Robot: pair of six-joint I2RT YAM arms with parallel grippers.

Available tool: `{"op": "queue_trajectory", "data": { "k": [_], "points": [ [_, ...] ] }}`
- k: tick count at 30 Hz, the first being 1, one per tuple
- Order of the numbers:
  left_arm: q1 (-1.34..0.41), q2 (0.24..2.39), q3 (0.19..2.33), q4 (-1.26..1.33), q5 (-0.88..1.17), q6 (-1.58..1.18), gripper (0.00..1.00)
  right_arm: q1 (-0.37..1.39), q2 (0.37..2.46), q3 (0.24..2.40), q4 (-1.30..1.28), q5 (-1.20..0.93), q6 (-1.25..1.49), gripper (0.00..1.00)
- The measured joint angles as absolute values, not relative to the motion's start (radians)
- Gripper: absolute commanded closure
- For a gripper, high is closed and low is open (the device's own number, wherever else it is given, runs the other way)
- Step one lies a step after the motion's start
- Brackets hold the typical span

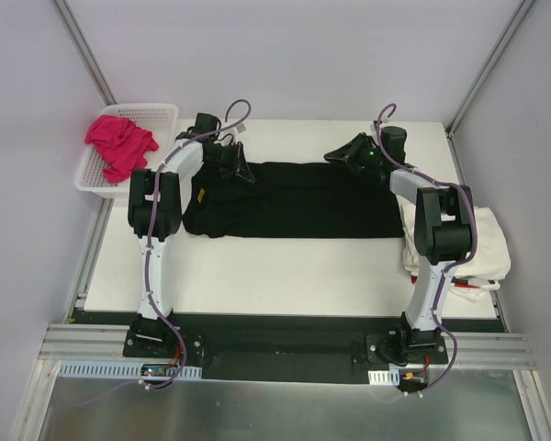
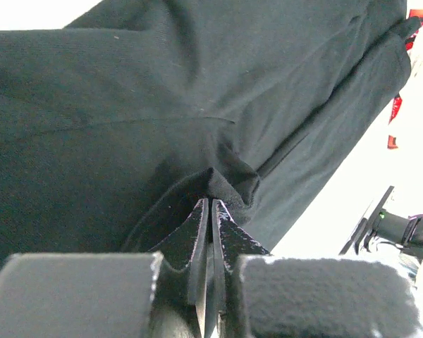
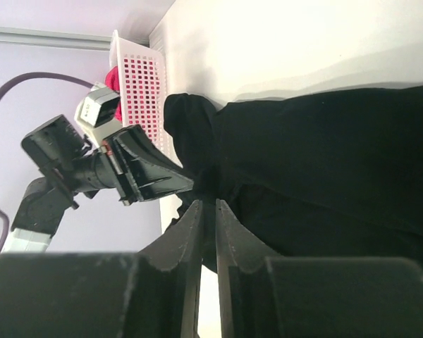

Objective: Fold and stack the t-shirts
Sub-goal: Fold the other side of the tshirt into a rectangle

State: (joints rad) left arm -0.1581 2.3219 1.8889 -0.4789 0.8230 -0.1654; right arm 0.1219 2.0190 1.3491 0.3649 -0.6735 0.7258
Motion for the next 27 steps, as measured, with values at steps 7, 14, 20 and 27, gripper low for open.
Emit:
{"op": "queue_trajectory", "data": {
  "k": [7, 14, 20, 27],
  "points": [
    [-0.198, 2.227, 1.794, -0.476, 0.805, -0.162, 1.00, 0.122, 2.012, 1.313, 0.374, -0.675, 0.733, 0.87],
    [-0.253, 2.169, 1.639, -0.470, 0.776, -0.155, 1.00, 0.122, 1.987, 1.287, 0.392, -0.678, 0.740, 0.87],
    [-0.289, 2.151, 1.549, -0.470, 0.745, -0.138, 0.46, 0.122, 1.979, 1.265, 0.416, -0.681, 0.748, 0.87],
    [-0.315, 2.115, 1.523, -0.476, 0.754, -0.142, 0.14, 0.122, 1.975, 1.256, 0.416, -0.684, 0.749, 0.87]
  ]
}}
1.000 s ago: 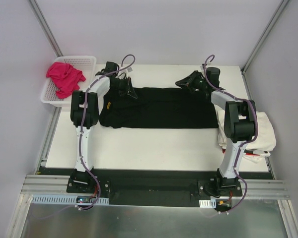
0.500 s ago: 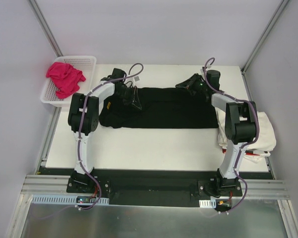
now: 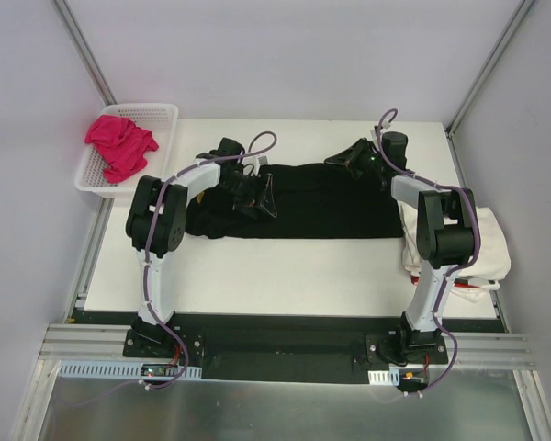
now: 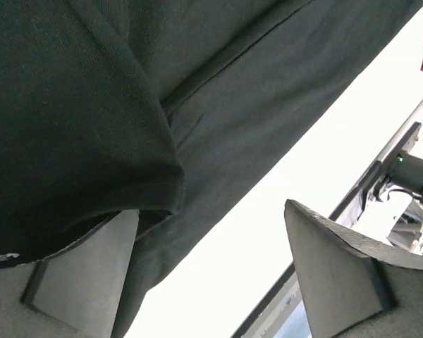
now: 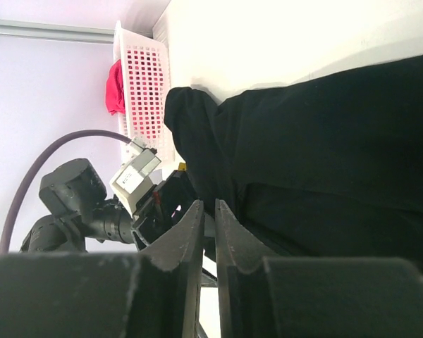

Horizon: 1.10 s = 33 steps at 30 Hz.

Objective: Fold and stack the t-shirts
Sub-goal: Fold the other side of the tshirt into a rectangle

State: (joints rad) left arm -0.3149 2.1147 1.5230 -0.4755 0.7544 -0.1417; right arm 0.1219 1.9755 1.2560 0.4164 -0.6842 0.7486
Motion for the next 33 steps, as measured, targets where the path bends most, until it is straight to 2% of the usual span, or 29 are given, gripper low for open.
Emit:
{"op": "queue_trajectory", "data": {
  "k": [12, 22, 28, 33],
  "points": [
    [-0.313, 1.957, 1.513, -0.440, 0.537, -0.187, 0.13, 0.124, 1.952, 1.256, 0.417, -0.690, 0.748, 0.87],
    [-0.315, 1.551, 1.148, -0.242, 0.122, -0.481, 0.11, 0.130, 1.950, 1.256, 0.422, -0.695, 0.748, 0.87],
    [-0.322, 1.583, 1.058, -0.220, -0.108, -0.589, 0.06, 0.137, 1.950, 1.256, 0.422, -0.697, 0.748, 0.87],
    [-0.317, 1.714, 1.163, -0.202, -0.207, -0.590, 0.07, 0.140, 1.950, 1.257, 0.422, -0.697, 0.748, 0.87]
  ]
}}
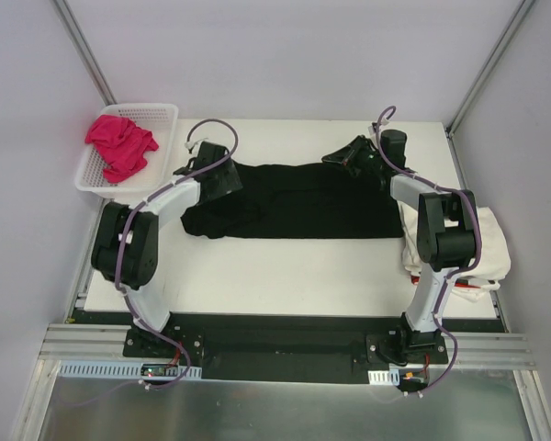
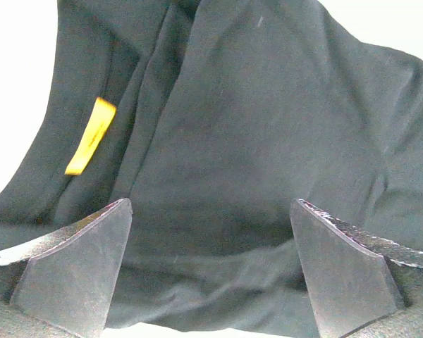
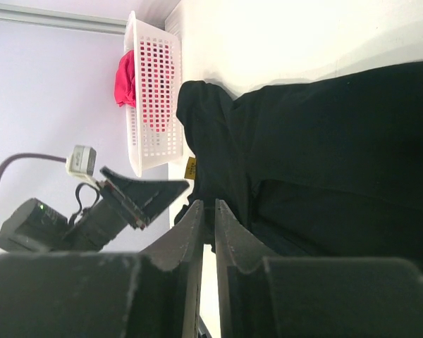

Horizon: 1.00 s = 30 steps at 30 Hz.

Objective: Fold and stack the t-shirts
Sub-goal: Fold the other side of the tshirt into a rectangle

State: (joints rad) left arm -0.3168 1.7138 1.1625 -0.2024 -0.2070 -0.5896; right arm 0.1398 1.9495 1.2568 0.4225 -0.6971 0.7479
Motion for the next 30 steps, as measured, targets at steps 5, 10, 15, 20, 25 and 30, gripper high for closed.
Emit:
{"op": "queue_trajectory", "data": {
  "k": [5, 10, 15, 20, 25, 30],
  "points": [
    [-0.299, 1.845, 1.312, -0.173, -0.253, -0.587, 0.07, 0.138, 1.950, 1.257, 0.422, -0.697, 0.748, 0.87],
    [-0.260, 1.936, 1.408, -0.165, -0.294, -0.586, 0.07, 0.127, 1.950, 1.257, 0.422, -0.697, 0.747, 0.87],
    [-0.210, 2.009, 1.474, -0.192, -0.346, -0.589, 0.07, 0.109, 1.950, 1.257, 0.422, -0.697, 0.747, 0.87],
    [-0.174, 2.074, 1.552, -0.228, -0.376, -0.590, 0.09, 0.102, 1.953, 1.257, 0.422, -0.698, 0.747, 0.87],
    [-0.170, 2.139, 1.636, -0.239, -0.375, -0.588, 0.13, 0.096, 1.961, 1.257, 0.421, -0.698, 0.747, 0.87],
    [-0.170, 2.177, 1.670, -0.246, -0.361, -0.586, 0.16, 0.087, 1.961, 1.257, 0.421, -0.698, 0.747, 0.87]
  ]
}}
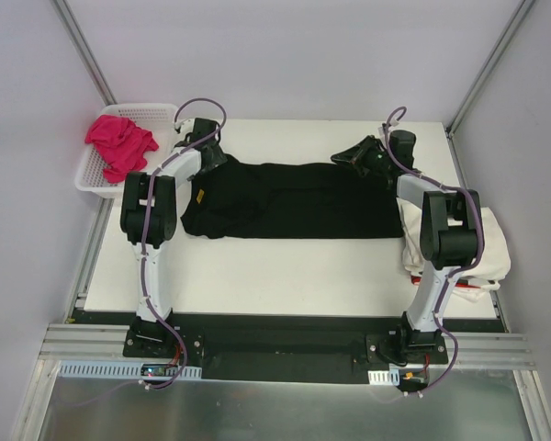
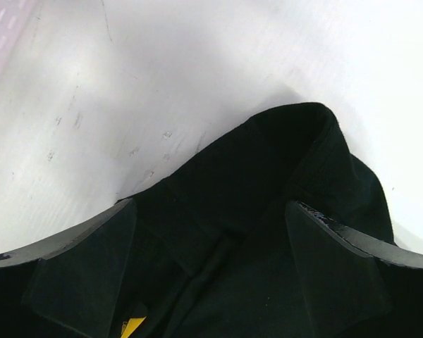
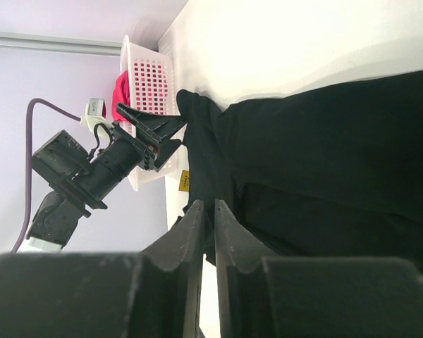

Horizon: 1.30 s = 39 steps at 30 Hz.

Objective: Fold and stack the t-shirts
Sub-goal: Fold the other side of the tshirt into a rectangle, then rotate the tshirt 90 degrees

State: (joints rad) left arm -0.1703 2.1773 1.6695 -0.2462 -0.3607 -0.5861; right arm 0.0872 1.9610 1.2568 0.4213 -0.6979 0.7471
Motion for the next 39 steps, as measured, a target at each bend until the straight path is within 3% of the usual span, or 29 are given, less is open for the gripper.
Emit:
{"op": "queue_trajectory", "data": {
  "k": [5, 8, 14, 17, 39],
  "points": [
    [-0.170, 2.190, 1.673, -0.252, -0.348, -0.586, 0.25, 0.074, 1.961, 1.257, 0.422, -0.698, 0.747, 0.88],
    [-0.170, 2.190, 1.673, -0.252, -0.347, -0.588, 0.36, 0.067, 1.961, 1.257, 0.422, -0.698, 0.747, 0.88],
    [-0.170, 2.190, 1.660, -0.252, -0.337, -0.598, 0.85, 0.054, 1.961, 1.257, 0.422, -0.697, 0.748, 0.88],
    [-0.169, 2.190, 1.655, -0.253, -0.318, -0.597, 1.00, 0.049, 1.961, 1.257, 0.422, -0.697, 0.748, 0.88],
    [-0.126, 2.190, 1.712, -0.268, -0.270, -0.583, 1.00, 0.029, 1.961, 1.256, 0.422, -0.697, 0.748, 0.88]
  ]
}}
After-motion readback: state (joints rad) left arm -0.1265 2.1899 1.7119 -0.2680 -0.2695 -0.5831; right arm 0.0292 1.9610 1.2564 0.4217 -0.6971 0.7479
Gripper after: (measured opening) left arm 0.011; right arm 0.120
